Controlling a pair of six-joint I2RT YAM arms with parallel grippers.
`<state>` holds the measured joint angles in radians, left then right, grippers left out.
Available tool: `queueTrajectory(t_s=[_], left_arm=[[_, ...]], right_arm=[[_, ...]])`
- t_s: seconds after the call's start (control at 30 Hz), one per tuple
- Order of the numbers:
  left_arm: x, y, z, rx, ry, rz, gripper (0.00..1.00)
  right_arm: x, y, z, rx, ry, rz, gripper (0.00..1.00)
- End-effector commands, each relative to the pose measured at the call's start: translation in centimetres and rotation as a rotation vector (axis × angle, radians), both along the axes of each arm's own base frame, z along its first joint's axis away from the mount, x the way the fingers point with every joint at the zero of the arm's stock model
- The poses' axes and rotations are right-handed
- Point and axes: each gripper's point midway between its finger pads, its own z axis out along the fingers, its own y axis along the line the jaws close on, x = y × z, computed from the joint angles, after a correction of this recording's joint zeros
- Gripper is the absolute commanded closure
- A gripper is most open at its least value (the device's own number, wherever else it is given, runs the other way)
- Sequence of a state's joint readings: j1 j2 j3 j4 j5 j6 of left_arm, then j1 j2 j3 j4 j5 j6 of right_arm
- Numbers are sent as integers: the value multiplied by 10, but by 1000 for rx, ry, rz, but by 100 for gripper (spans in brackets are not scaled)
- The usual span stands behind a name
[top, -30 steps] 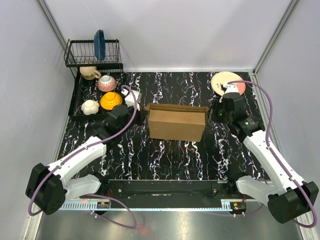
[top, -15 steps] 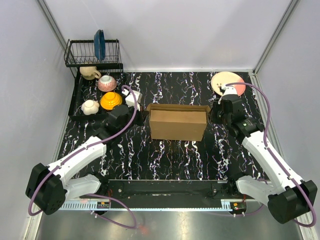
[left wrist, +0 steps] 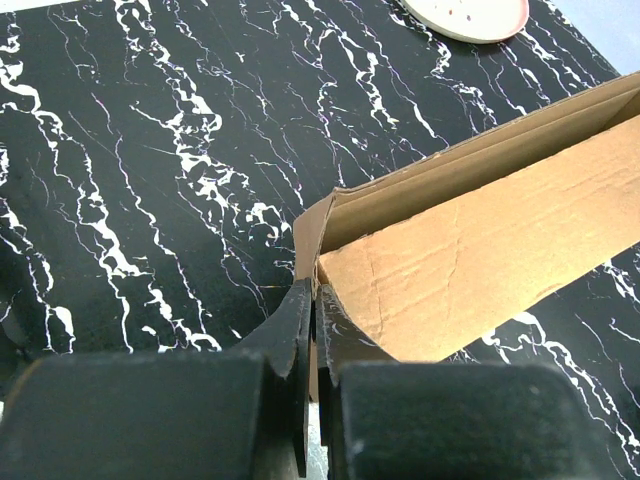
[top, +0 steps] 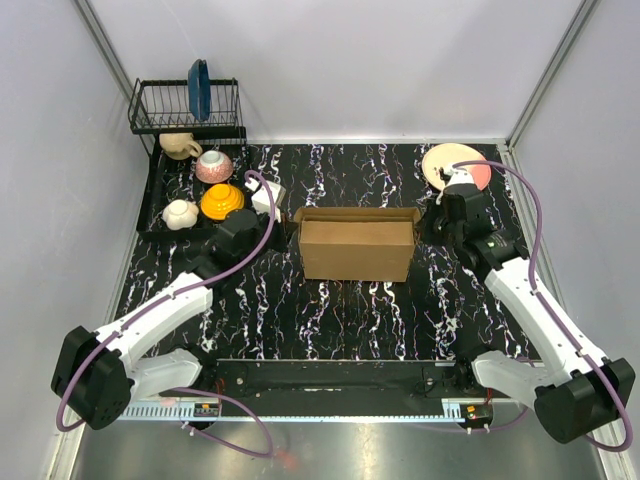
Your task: Fold the paper box
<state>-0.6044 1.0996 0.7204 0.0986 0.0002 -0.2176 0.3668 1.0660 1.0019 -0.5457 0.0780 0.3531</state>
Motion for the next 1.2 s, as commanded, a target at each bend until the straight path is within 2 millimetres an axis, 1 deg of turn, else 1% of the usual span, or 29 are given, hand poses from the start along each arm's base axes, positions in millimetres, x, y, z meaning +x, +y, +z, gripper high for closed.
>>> queueTrajectory(t_s=[0.0, 0.03, 0.1, 0.13, 0.2, 0.23, 0.27, 0.47, 0.63, 0.7, 0.73, 0.83, 0.93, 1.13, 1.17], left_arm=[[1, -2, 14, 12, -27, -15, 100], [2, -2, 13, 18, -27, -16, 100], [2, -2, 14, 23, -29, -16, 100], [2, -2, 11, 32, -24, -19, 100], [5, 2, 11, 47, -28, 4, 100], [5, 3, 9, 56, -27, 5, 100], [5, 3, 9, 59, -27, 7, 100], [8, 8, 8, 97, -31, 25, 100], [12, 14, 9, 144, -48, 46, 100], [13, 12, 10, 158, -59, 46, 100], [12, 15, 6, 186, -53, 49, 100], [12, 16, 4, 227, -68, 54, 100], [11, 13, 5, 259, -85, 48, 100], [8, 9, 4, 261, -88, 45, 100], [8, 9, 3, 262, -89, 45, 100]], right_arm=[[3, 13, 32, 79, -26, 11, 100], [3, 16, 38, 94, -31, 24, 100], [2, 19, 37, 105, -1, 23, 100], [2, 20, 41, 114, -1, 25, 100], [1, 21, 36, 113, 37, 16, 100], [1, 21, 38, 116, 38, 12, 100], [-1, 24, 35, 126, 66, 26, 100], [-4, 28, 28, 140, 113, 32, 100], [-4, 30, 31, 168, 125, 38, 100], [-5, 31, 30, 172, 133, 43, 100], [-5, 31, 31, 178, 136, 45, 100], [-6, 33, 30, 194, 150, 55, 100], [-7, 37, 29, 216, 164, 68, 100], [-7, 43, 27, 250, 189, 75, 100], [-7, 44, 29, 263, 187, 73, 100]])
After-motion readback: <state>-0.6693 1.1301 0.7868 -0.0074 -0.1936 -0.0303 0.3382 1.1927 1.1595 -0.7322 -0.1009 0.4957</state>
